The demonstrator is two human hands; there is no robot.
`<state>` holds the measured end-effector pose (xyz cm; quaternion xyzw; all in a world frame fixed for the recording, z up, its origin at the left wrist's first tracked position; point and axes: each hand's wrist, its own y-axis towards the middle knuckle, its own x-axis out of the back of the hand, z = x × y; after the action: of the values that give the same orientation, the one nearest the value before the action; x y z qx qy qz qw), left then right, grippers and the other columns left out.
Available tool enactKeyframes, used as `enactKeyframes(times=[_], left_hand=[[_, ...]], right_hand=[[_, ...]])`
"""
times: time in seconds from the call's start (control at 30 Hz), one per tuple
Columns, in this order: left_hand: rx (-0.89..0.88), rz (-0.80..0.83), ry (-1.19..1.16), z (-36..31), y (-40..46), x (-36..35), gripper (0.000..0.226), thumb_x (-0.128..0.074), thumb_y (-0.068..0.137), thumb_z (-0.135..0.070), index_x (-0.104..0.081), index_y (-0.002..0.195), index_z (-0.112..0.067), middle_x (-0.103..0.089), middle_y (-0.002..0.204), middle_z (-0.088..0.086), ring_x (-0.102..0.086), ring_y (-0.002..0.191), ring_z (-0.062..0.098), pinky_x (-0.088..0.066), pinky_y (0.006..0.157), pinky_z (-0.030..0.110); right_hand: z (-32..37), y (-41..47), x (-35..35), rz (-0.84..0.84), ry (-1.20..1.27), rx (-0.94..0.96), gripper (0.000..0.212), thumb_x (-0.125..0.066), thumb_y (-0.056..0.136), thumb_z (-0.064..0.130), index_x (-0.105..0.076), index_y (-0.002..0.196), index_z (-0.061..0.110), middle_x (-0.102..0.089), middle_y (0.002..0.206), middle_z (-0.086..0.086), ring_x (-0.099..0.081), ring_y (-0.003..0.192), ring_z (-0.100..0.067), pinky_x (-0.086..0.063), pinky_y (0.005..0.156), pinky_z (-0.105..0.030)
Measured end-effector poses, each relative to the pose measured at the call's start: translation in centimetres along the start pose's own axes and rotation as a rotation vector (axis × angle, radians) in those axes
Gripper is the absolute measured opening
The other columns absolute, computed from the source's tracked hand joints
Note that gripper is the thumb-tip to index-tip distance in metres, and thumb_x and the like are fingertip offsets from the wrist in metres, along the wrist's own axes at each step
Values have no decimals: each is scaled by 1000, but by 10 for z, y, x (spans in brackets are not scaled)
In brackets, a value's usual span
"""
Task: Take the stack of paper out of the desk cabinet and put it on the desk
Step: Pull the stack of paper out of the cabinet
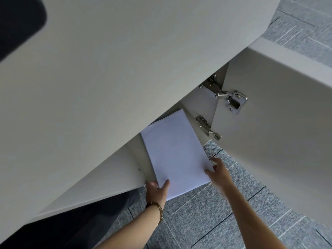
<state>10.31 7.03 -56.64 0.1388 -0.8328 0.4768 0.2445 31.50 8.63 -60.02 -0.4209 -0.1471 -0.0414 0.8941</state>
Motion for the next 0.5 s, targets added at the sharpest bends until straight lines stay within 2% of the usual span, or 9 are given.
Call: enactKeyframes(times=[0.1,0.2,0.27,0.33,0.4,0.43,0.5], left_hand=[[37,73,-161,4,-2,-1,38,-79,83,-20,-63,109,2,-70,111,9,-65,101,26,-50,85,32],[88,172,-219,4,-6,-1,28,-75,87,-15,-65,110,-4,-69,103,2,-63,86,16,-48,71,25],[137,255,-236,9,-6,-1,33,-73,88,-15,-65,118,-5,-70,98,-3,-60,78,7,-47,55,18],[185,325,-223,9,-9,1,30,-69,91,-15,-65,119,-6,-71,99,1,-63,75,12,-50,50,14],[211,411,-265,6,-8,2,33,-64,93,-16,-64,124,-4,-73,113,13,-69,96,27,-59,76,29],[219,453,-294,3,-8,4,32,-63,94,-18,-64,123,-5,-72,118,17,-68,104,31,-57,90,38],[209,491,-323,-5,-10,6,31,-67,92,-24,-67,119,-9,-73,119,16,-67,108,30,-51,101,43]], right_hand=[[-11,-9,8,135,-89,-65,44,-52,91,4,-54,135,9,-64,125,-19,-57,102,-26,-46,92,-41],[-16,-14,10,231,-171,-84,60,-55,87,6,-41,145,14,-60,132,-17,-56,114,-30,-42,93,-37],[-15,-11,10,217,-141,-69,61,-60,86,9,-38,143,13,-60,130,-17,-57,108,-31,-44,92,-39],[-10,-6,9,194,-71,-44,54,-63,88,16,-41,137,9,-61,128,-17,-58,102,-28,-45,90,-38],[-4,-1,10,179,-74,-18,54,-66,89,25,-43,136,10,-61,127,-12,-57,103,-26,-43,91,-35],[-3,1,10,172,-96,-4,57,-67,89,30,-44,137,12,-61,128,-10,-58,105,-26,-42,91,-34],[-3,4,10,157,-142,13,60,-70,86,37,-47,136,13,-63,129,-10,-61,112,-28,-45,93,-36]])
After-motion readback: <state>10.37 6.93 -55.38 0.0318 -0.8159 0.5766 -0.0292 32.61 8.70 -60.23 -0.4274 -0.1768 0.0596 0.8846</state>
